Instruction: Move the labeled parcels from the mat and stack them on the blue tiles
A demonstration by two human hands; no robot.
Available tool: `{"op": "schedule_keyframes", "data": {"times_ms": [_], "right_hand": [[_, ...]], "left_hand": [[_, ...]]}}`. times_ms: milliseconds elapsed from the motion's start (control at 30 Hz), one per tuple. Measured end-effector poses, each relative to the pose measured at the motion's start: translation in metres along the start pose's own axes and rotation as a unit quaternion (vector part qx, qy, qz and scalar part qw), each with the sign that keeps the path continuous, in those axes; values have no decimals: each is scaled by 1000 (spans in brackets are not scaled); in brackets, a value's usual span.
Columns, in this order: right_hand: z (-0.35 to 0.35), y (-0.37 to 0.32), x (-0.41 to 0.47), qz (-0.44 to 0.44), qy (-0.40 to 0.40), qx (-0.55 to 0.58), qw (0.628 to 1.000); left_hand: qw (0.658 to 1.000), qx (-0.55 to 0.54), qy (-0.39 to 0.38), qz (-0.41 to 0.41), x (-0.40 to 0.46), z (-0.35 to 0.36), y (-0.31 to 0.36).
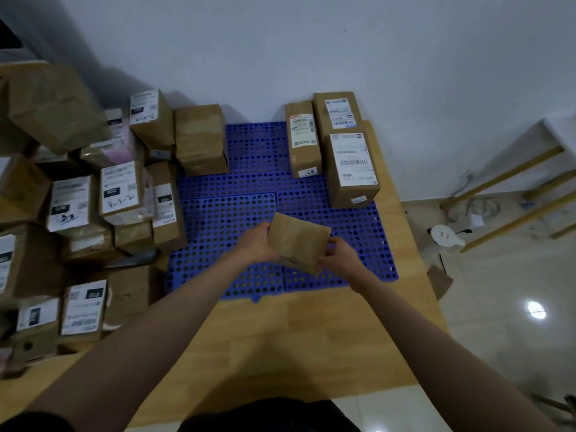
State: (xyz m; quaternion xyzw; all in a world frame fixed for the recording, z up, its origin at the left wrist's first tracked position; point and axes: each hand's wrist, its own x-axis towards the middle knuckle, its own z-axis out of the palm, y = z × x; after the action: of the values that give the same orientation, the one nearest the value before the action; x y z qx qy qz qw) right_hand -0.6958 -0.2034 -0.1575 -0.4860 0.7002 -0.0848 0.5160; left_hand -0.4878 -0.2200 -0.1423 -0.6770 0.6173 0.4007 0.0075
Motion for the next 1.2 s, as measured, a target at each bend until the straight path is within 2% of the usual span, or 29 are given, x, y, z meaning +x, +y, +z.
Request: {"op": "schedule_keyframes", "data": {"times_ms": [167,467,533,600,667,767,833,900,967,1100,1200], "right_hand": [[-25,3,25,2,-2,-24,1000],[-36,10,53,22,-22,24,999],[-38,11,56,25,-18,18,999],[-40,12,59,16,22,22,999],[-42,11,64,-9,61,13,998],[-41,6,71,-39,52,0,998],[-40,5,75,-43,55,9,998],[-39,5,78,-44,77,25,996],[-38,4,82,-42,83,34,995],[-34,-2,90,-30,65,15,997],[-31,-8,98,-21,47,9,999]], "left_hand": [[1000,15,4,-9,33,6,21],[998,1,66,-4,72,15,27],[993,-8,104,-46,75,20,28],[985,-23,125,-119,73,26,29],[985,-39,93,-142,71,33,30],[991,-116,4,-70,70,49,34],[979,-196,-41,-40,69,56,42],[975,-223,-24,-10,73,59,47],[980,-199,18,13,80,57,47],[986,-155,44,-29,98,39,48],[991,-122,47,-28,111,25,45]]}}
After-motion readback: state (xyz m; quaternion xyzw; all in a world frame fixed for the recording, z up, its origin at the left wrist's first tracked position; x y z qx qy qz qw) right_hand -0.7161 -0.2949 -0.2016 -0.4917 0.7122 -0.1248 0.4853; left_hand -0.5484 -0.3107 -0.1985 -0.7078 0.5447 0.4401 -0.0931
